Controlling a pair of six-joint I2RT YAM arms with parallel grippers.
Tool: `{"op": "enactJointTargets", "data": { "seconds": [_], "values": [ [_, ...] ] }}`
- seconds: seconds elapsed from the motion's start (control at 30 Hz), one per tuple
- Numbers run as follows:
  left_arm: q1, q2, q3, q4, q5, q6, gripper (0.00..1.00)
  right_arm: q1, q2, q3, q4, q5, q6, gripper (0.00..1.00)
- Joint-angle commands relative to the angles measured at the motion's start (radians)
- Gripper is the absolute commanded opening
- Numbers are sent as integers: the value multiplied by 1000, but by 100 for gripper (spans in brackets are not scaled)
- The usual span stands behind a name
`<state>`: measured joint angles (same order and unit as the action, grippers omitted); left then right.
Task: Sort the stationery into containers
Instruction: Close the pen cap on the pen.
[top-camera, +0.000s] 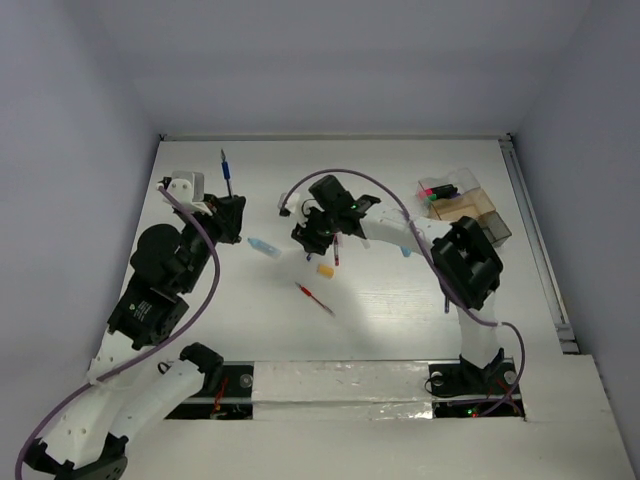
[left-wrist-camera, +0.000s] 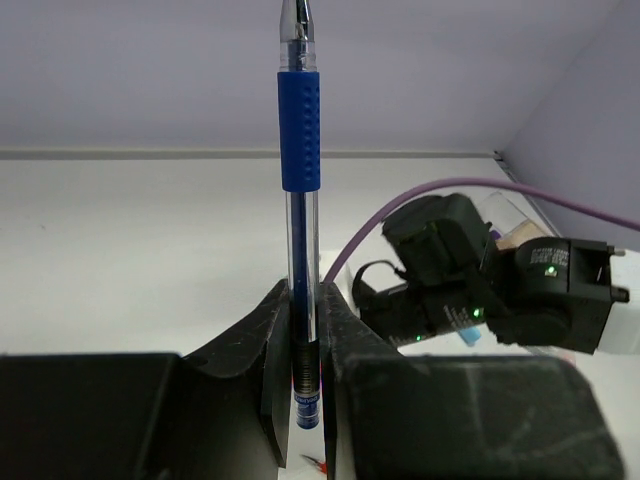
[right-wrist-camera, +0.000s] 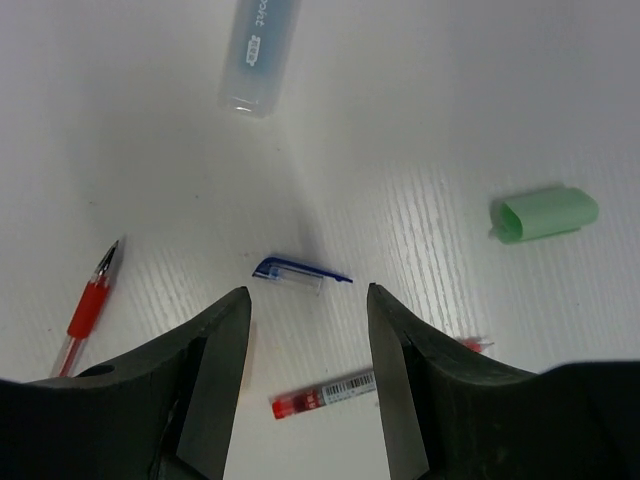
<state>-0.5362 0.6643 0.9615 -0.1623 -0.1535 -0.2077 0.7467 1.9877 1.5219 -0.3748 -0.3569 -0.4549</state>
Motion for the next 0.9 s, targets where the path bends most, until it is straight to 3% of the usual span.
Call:
{"op": "enactJointTargets", "data": {
  "seconds": [0.0, 0.37, 0.87],
  "values": [
    [34, -14, -10, 43, 43, 25, 0, 36, 46, 73, -41, 166, -91, 57],
    [87, -22, -41, 64, 127, 14, 0, 66, 158, 184, -150, 314, -189, 57],
    [96, -8, -44, 69, 149, 16, 0, 106, 163, 212, -260, 248, -189, 58]
  ]
}}
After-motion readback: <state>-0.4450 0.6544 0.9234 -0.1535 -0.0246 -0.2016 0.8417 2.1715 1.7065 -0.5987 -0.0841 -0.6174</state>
